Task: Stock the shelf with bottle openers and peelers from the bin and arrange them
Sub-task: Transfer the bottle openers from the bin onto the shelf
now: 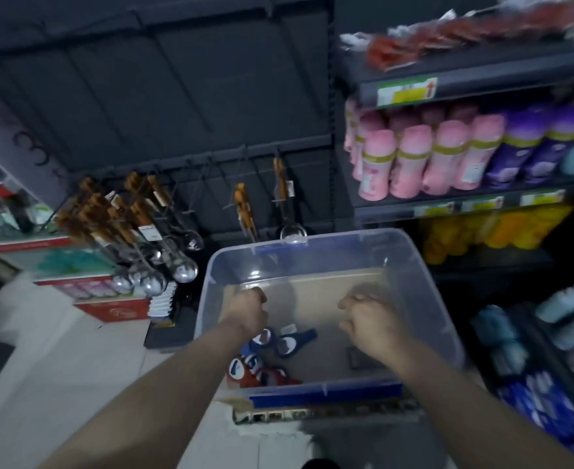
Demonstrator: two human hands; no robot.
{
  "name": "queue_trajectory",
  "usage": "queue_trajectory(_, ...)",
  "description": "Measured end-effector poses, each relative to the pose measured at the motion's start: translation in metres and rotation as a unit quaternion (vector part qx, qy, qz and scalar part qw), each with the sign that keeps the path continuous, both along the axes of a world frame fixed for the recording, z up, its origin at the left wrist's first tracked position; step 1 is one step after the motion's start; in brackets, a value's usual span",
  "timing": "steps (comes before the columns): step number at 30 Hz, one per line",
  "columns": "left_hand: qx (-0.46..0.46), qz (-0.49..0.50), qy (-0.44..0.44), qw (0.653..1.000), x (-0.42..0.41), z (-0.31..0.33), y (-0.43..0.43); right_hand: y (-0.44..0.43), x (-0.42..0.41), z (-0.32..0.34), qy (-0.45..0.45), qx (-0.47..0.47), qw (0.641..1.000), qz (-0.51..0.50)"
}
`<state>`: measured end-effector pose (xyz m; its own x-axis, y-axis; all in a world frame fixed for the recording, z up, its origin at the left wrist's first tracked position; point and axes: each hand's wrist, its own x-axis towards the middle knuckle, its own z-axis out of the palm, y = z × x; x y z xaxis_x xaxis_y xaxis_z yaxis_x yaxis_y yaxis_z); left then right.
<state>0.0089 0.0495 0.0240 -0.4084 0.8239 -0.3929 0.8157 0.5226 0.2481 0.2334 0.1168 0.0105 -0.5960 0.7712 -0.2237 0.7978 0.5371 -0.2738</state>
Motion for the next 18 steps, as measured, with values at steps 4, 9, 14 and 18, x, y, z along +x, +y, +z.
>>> queue_trajectory(4, -0.059, -0.001, -0.004, 0.998, -0.023, -0.020, -0.003, 0.004, -0.054, -0.028, -0.097, -0.061, 0.992, 0.061)
queue_trajectory(9, -0.121, 0.017, 0.005, 0.992, -0.027, -0.044, -0.009, 0.001, -0.095, -0.065, -0.121, -0.072, 0.982, 0.126)
queue_trajectory(14, -0.178, 0.031, 0.026, 0.983, -0.019, -0.069, -0.027, 0.001, -0.111, -0.084, -0.123, -0.021, 0.976, 0.177)
queue_trajectory(18, -0.177, 0.096, 0.014, 0.979, -0.011, -0.076, -0.029, 0.006, -0.102, -0.089, -0.145, -0.024, 0.976, 0.162)
